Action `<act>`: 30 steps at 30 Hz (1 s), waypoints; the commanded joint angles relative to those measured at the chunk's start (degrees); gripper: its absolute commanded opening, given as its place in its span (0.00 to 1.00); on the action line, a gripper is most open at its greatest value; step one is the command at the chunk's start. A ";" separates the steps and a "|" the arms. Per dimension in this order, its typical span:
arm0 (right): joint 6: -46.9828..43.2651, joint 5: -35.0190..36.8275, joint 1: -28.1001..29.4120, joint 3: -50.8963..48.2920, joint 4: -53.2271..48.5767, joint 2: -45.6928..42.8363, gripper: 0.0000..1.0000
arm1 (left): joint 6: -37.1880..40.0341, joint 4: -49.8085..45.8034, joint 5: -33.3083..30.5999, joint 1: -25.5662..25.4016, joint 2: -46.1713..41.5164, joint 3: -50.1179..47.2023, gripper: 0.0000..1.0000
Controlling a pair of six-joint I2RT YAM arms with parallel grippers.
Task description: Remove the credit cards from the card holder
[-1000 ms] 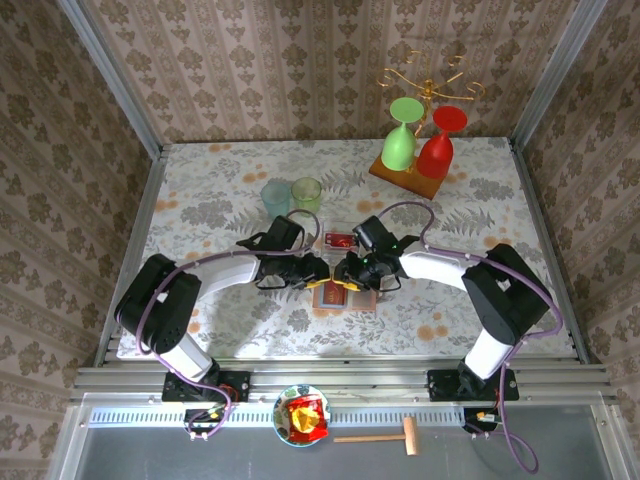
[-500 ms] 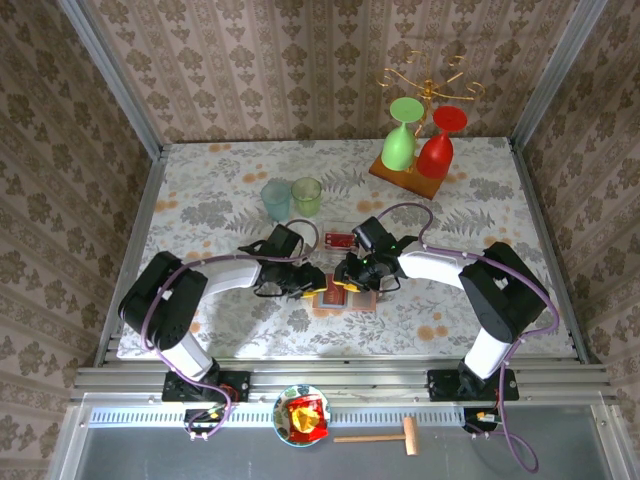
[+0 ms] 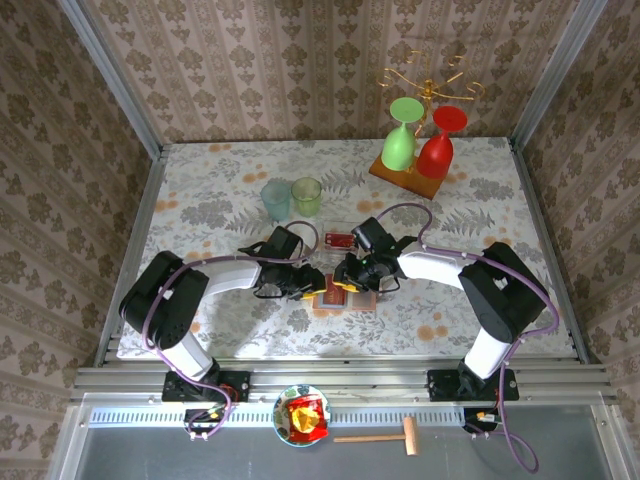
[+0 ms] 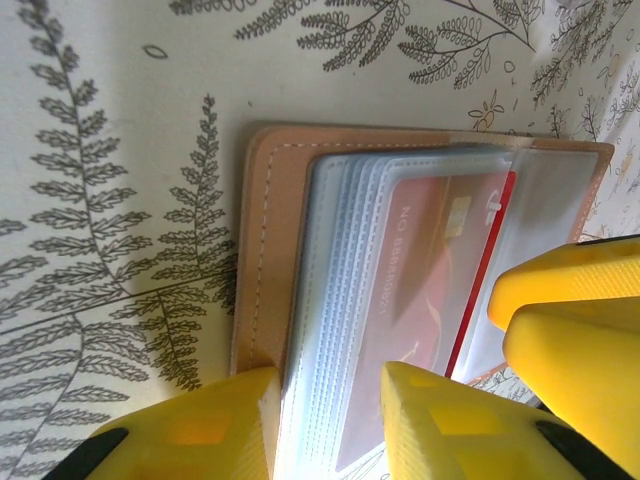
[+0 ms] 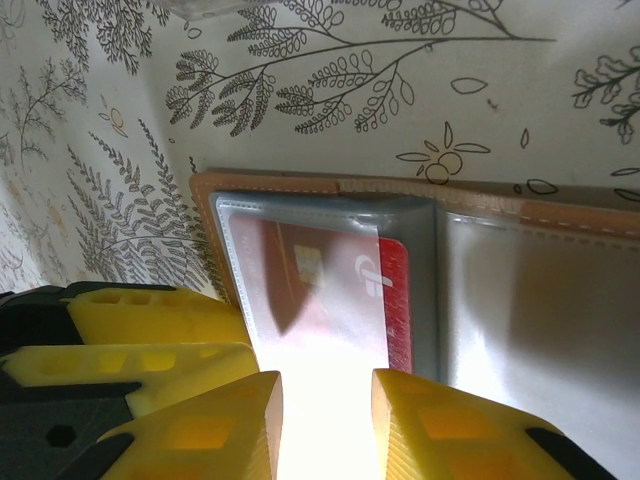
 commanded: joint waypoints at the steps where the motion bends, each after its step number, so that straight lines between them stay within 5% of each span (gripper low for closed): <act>1: 0.62 -0.84 0.47 -0.88 0.87 1.21 0.30 | -0.82 0.09 -0.31 0.20 0.55 -0.92 0.32; 30: -3.35 3.80 0.55 1.79 -7.47 0.42 0.35 | -1.44 0.73 -0.03 0.20 0.77 -1.40 0.32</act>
